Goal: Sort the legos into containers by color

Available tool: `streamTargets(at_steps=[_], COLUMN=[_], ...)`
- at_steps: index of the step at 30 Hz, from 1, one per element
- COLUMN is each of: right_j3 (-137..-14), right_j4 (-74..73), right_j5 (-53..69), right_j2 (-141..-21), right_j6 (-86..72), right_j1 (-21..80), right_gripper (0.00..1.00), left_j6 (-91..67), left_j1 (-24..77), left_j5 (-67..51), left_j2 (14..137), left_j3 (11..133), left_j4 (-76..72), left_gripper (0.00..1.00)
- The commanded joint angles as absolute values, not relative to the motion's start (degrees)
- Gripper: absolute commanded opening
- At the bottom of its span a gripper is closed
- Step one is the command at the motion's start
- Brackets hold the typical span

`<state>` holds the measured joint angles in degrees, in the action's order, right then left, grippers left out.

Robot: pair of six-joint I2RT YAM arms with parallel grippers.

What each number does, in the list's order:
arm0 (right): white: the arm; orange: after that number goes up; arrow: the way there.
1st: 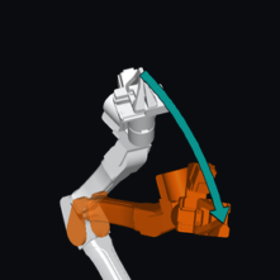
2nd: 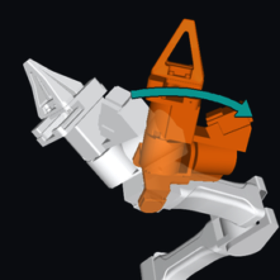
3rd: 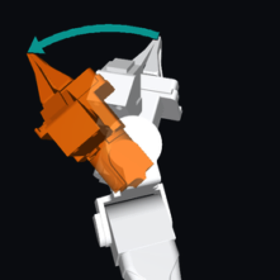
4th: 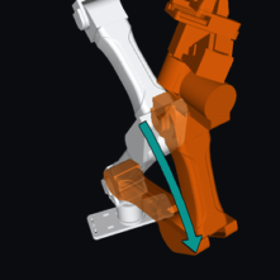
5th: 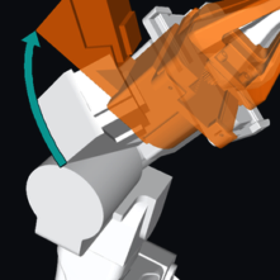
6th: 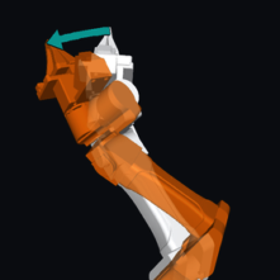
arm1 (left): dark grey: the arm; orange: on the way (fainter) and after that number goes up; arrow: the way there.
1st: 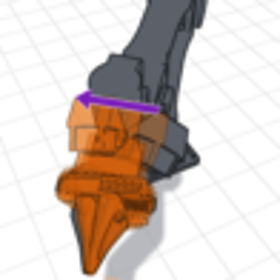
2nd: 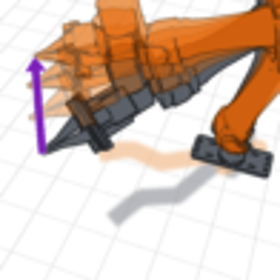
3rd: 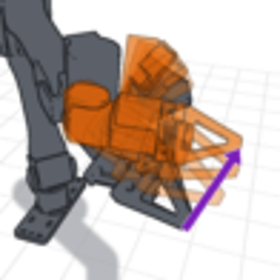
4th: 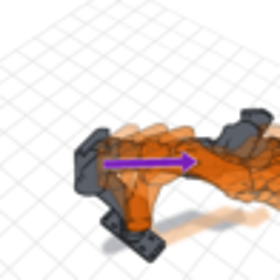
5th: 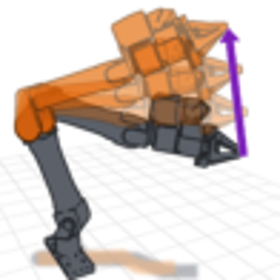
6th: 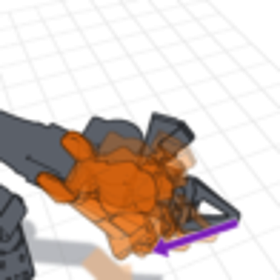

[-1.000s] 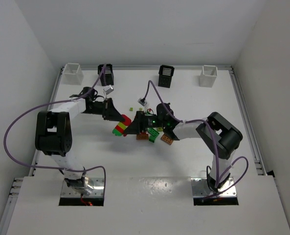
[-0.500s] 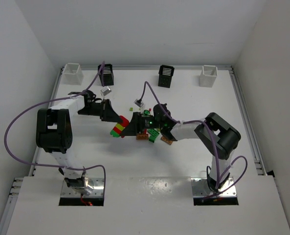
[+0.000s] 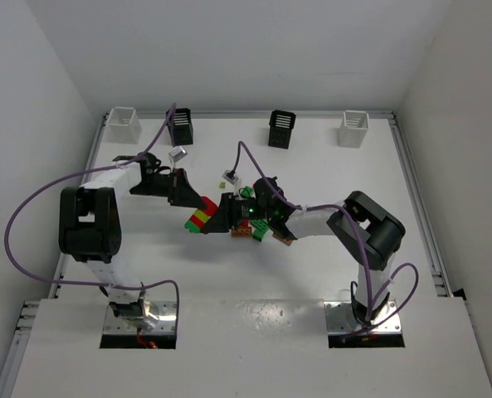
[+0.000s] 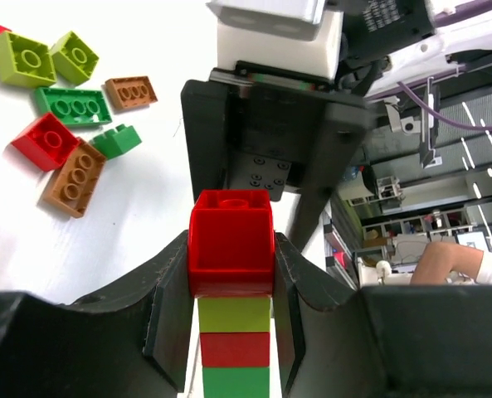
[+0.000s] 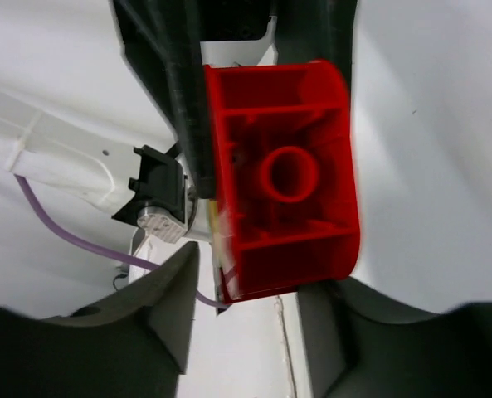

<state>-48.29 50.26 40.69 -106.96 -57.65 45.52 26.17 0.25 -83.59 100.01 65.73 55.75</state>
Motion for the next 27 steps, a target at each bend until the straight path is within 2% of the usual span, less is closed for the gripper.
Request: streamTargets(at_steps=[1, 2, 3, 7, 14, 20, 23, 26, 27], right_j3=[-51.1, -51.1, -51.1, -51.1, -49.4, -48.8, -47.6, -46.9, -46.9], right_j4=[53.6, 53.6, 53.6, 55.5, 55.5, 47.4, 42.7, 36.7, 32.8], right_j5=[39.4, 39.4, 39.4, 39.9, 43.1, 48.5, 49.0, 49.7, 49.7], right_j2=[-107.3, -107.3, -107.3, -107.3, -103.7, -100.6, -98.3, -95.2, -94.3], right_j6=[-54.1, -54.1, -54.1, -53.6, -49.1, -38.9, -33.6, -28.2, -27.0], right_j1=[46.8, 46.8, 46.8, 47.4, 50.4, 54.4, 55.1, 55.1, 55.1], right_gripper=[0.43, 0.38, 0.28, 0.01, 0.0, 0.0, 0.0, 0.0, 0.0], left_j6=[28.8, 28.8, 28.8, 30.0, 38.2, 51.8, 52.6, 37.6, 13.9], left_j1=[0.0, 0.0, 0.0, 0.0, 0.0, -0.5, -0.5, -0.5, -0.5], left_j5=[-92.6, -92.6, -92.6, -92.6, -92.6, -92.6, -92.6, -86.6, -83.4], left_j2=[96.4, 96.4, 95.7, 94.6, 95.8, 100.1, 100.1, 95.3, 93.0], left_j3=[65.6, 65.0, 65.0, 64.5, 67.1, 73.1, 73.7, 71.6, 69.9], left_j4=[55.6, 55.6, 55.6, 55.6, 62.1, 73.9, 73.9, 62.7, 45.0], left_gripper=[0.0, 0.0, 0.0, 0.0, 0.0, 0.04, 0.06, 0.07, 0.07])
